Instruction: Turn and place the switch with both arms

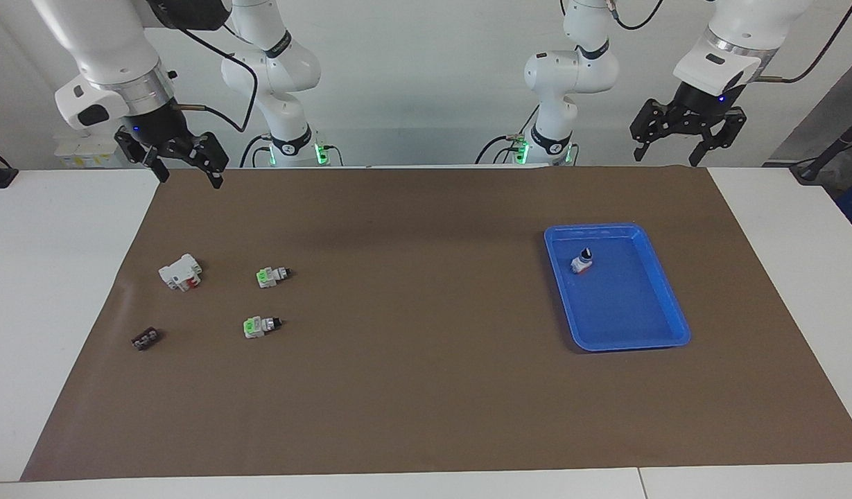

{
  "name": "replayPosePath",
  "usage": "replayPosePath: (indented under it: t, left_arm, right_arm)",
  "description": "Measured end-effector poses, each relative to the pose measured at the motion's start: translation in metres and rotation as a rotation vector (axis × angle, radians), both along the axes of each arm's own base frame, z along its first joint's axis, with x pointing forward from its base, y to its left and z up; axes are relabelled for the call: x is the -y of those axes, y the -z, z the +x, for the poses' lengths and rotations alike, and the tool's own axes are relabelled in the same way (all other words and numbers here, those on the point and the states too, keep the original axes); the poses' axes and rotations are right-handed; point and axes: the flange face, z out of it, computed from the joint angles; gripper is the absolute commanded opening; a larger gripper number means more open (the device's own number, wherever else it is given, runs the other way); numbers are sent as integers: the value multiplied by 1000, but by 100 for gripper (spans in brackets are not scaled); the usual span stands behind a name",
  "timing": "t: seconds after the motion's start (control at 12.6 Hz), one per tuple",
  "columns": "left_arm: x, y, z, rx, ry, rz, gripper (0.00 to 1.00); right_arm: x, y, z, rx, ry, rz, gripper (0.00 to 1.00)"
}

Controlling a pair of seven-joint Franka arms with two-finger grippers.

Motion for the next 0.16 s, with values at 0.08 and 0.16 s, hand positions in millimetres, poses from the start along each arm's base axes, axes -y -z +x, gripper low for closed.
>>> replayPosePath:
  t: [0.08,0.16]
  left_arm:
    - [-1,2,0,-9,-1,1,100]
    - [-1,3,-1,-15,-1,1,100]
  right_arm:
    - [0,0,0,-1,0,0,100]
    - [0,1,0,-2,0,0,100]
